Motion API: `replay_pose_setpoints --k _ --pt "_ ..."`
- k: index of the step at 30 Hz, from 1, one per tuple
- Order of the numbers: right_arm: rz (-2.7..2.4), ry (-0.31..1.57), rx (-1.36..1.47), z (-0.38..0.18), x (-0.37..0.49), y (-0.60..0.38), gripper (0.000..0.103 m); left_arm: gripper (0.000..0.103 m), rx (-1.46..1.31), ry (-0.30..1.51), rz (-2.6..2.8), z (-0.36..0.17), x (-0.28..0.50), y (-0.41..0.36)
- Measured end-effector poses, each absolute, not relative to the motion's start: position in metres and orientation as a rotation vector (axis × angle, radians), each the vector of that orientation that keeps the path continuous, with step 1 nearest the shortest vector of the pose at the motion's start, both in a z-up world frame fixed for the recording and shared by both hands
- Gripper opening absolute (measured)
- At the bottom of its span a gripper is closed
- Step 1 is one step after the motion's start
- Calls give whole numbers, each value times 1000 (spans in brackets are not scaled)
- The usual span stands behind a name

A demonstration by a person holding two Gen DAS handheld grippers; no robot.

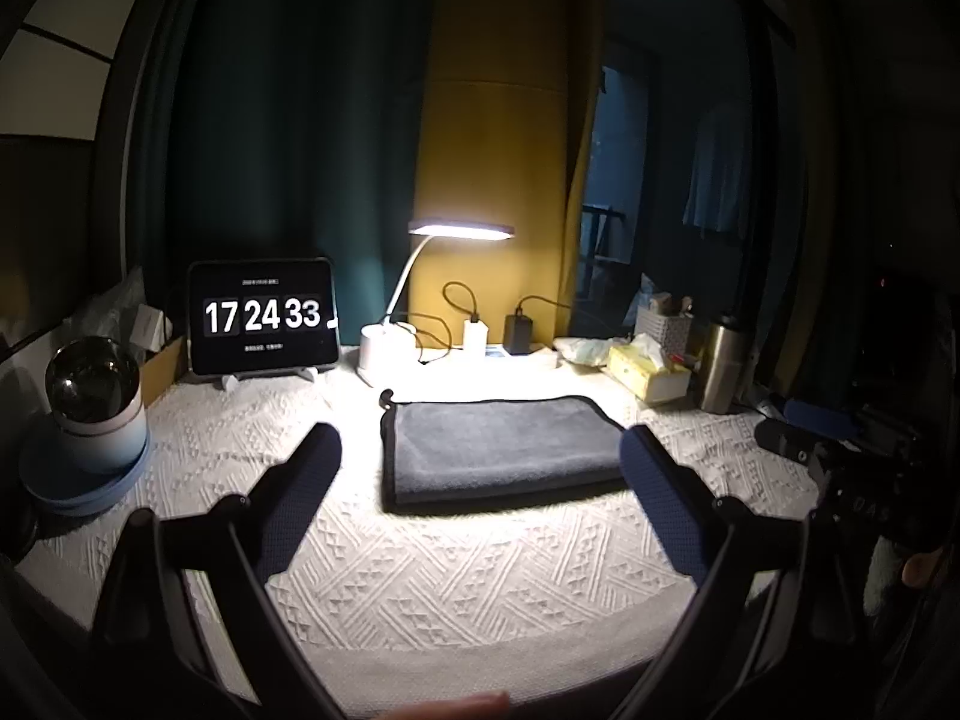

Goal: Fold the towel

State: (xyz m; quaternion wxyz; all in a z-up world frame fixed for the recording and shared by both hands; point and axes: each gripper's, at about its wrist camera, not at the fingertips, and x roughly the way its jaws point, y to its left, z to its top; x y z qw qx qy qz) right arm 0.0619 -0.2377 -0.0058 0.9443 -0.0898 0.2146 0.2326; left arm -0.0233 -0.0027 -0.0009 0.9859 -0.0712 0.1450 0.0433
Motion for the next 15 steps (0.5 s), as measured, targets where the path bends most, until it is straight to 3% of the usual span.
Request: replay_pose_setpoints --k 15 --pt "471 434 -179 -4 62 -239 47 95 -153 299 82 -2 -22 -2"
